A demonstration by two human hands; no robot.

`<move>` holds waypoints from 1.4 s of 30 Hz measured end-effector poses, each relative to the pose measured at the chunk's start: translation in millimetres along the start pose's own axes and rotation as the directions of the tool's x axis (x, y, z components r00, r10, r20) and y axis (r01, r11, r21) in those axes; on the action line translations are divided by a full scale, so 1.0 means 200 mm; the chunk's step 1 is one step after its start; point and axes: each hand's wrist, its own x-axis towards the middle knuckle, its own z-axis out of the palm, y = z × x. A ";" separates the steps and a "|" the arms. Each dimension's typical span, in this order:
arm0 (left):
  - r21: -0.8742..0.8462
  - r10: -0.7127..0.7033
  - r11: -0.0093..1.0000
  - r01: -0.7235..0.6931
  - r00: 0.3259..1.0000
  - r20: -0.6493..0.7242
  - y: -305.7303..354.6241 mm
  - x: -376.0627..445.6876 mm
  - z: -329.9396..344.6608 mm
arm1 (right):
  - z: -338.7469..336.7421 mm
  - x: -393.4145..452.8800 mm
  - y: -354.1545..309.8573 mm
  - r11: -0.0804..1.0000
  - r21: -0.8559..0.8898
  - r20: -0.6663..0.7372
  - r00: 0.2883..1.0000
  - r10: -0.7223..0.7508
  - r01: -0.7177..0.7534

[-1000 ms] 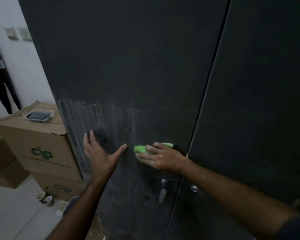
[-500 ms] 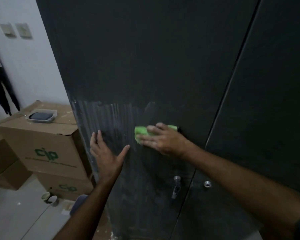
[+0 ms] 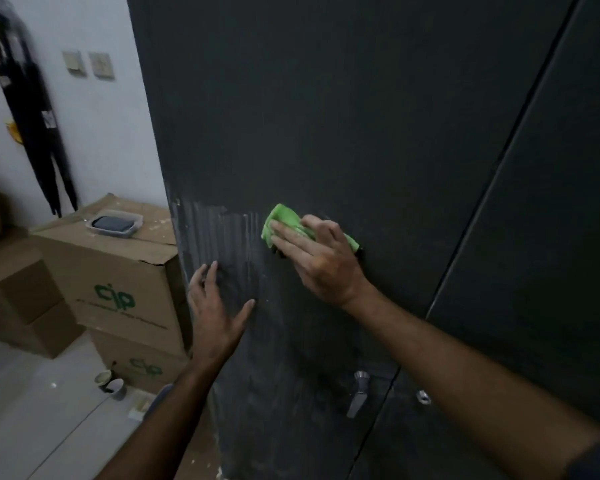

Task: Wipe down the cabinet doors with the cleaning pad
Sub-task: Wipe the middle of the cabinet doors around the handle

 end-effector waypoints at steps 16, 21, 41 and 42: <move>0.192 0.343 0.907 -0.374 0.923 0.177 -0.28 0.10 -0.09 | 0.19 -0.08 -0.28 0.949 -0.062 0.178 0.939 -0.295 0.310; 0.183 0.440 0.864 -0.470 0.880 0.181 -0.37 0.14 -0.12 | 0.17 0.14 -0.19 0.984 -0.104 0.059 0.989 -0.138 0.143; -0.610 0.009 0.678 0.410 0.826 0.564 0.07 0.05 -0.32 | -0.02 -0.01 -0.53 0.204 0.712 0.409 0.632 0.658 -0.672; -0.631 0.009 0.633 0.449 0.811 0.585 0.11 0.05 -0.32 | -0.04 -0.02 -0.53 0.171 0.715 0.408 0.603 0.686 -0.678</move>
